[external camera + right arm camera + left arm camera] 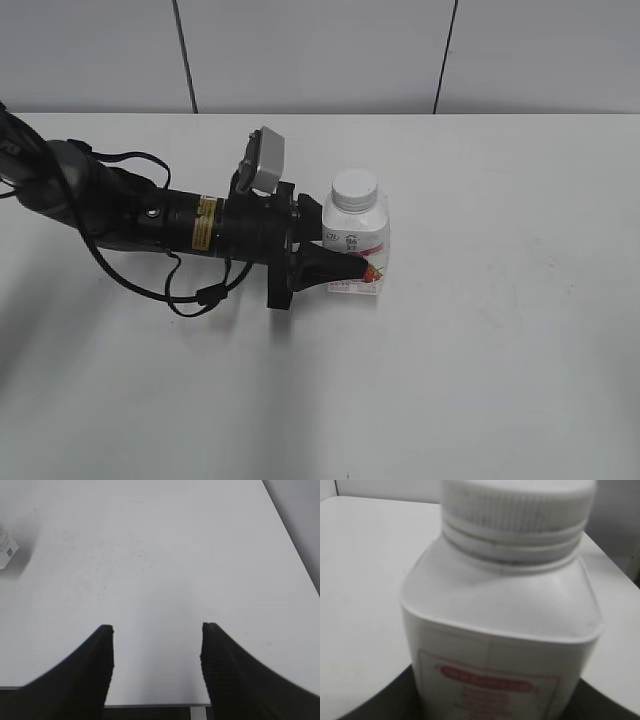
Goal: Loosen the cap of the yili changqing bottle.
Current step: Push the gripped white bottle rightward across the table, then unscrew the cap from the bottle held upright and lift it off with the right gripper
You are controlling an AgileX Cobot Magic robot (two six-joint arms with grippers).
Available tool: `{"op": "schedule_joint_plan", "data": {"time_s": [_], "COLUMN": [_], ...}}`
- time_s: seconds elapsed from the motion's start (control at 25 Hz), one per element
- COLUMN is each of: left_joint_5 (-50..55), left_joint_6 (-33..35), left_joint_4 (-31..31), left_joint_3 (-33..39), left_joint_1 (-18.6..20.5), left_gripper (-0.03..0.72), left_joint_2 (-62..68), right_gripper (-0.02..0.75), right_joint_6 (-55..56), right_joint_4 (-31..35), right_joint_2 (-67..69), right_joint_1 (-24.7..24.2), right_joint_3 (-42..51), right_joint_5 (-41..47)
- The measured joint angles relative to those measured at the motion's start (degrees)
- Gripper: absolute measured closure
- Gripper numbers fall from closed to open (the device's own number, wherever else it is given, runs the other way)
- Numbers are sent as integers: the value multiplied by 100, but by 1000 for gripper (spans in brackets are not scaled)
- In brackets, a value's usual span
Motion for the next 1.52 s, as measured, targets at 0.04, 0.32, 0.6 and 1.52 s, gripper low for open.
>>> {"op": "schedule_joint_plan", "data": {"time_s": [0.04, 0.32, 0.6, 1.52], "left_joint_5": [-7, 418, 372, 351], "left_joint_6": [79, 494, 551, 567], "left_joint_4": [-125, -454, -523, -513], "left_joint_3": [0, 11, 11, 11], "left_joint_1": [-36, -55, -55, -46], "left_gripper": [323, 323, 325, 327], "left_joint_2": [42, 394, 447, 454], "right_gripper": [290, 290, 290, 290], "right_joint_6": [0, 0, 0, 0], "right_joint_4": [0, 0, 0, 0], "right_joint_2": [0, 0, 0, 0], "right_joint_1": [0, 0, 0, 0], "right_joint_3": [0, 0, 0, 0], "right_joint_5": [0, 0, 0, 0]}}
